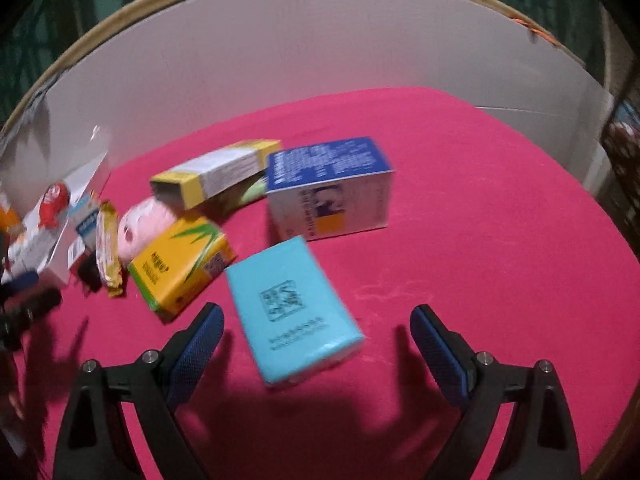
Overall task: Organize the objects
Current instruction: 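Open both grippers and move them toward the scattered boxes, then grasp the teal tissue pack with the right gripper while the left gripper approaches the black charger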
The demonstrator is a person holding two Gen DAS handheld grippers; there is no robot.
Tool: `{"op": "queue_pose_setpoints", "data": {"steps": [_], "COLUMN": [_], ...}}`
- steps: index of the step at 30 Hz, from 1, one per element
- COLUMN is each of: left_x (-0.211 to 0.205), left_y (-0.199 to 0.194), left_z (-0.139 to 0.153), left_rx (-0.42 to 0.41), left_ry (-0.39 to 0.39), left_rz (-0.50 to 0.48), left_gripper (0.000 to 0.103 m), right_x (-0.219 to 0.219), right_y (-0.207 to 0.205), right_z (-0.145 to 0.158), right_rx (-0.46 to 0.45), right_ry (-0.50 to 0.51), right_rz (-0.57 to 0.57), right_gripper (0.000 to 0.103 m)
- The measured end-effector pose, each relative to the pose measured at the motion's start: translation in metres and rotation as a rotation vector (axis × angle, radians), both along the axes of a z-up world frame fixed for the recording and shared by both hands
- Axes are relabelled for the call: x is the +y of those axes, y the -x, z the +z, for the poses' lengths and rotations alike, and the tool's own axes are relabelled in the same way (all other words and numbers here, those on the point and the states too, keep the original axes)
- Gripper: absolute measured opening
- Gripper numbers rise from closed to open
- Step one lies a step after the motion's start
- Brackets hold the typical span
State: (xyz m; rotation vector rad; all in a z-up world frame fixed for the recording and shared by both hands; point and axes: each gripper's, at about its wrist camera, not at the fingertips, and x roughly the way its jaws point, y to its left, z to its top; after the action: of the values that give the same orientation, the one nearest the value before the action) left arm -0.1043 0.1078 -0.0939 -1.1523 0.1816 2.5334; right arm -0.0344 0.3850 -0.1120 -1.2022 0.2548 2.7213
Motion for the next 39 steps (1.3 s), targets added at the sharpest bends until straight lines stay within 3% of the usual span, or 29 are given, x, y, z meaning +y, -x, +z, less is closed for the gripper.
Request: {"op": "queue_pose_setpoints", "data": {"steps": [6, 9, 15, 20, 26, 30, 33, 35, 39], "left_x": [-0.014, -0.007, 0.011, 0.025, 0.033, 0.036, 0.033, 0.030, 0.041], "left_y": [0.014, 0.021, 0.044, 0.053, 0.059, 0.057, 0.067, 0.078, 0.073], "left_z": [0.006, 0.007, -0.003, -0.007, -0.007, -0.005, -0.004, -0.007, -0.017], "left_rx": [0.009, 0.027, -0.010, -0.010, -0.076, -0.056, -0.032, -0.064, -0.098], "left_ry": [-0.027, 0.018, 0.125, 0.172, 0.166, 0.201, 0.240, 0.232, 0.249], "left_rz": [0.019, 0.022, 0.040, -0.027, -0.152, -0.206, -0.176, -0.157, -0.213], "left_gripper": [0.103, 0.103, 0.103, 0.103, 0.103, 0.103, 0.103, 0.103, 0.102], "right_x": [-0.011, -0.014, -0.013, -0.009, -0.005, -0.004, -0.005, -0.004, -0.003], "right_y": [0.016, 0.015, 0.011, 0.010, 0.008, 0.008, 0.008, 0.009, 0.008], "right_z": [-0.013, -0.013, -0.012, -0.012, -0.011, -0.011, -0.011, -0.011, -0.011], "right_rx": [-0.033, -0.031, -0.025, -0.016, -0.004, -0.001, -0.003, -0.002, 0.000], "right_ry": [-0.011, -0.020, -0.011, 0.014, 0.046, 0.055, 0.052, 0.055, 0.063], "right_rz": [0.064, 0.078, 0.072, 0.072, 0.072, 0.073, 0.073, 0.073, 0.073], "right_gripper": [0.094, 0.081, 0.079, 0.079, 0.080, 0.080, 0.080, 0.080, 0.080]}}
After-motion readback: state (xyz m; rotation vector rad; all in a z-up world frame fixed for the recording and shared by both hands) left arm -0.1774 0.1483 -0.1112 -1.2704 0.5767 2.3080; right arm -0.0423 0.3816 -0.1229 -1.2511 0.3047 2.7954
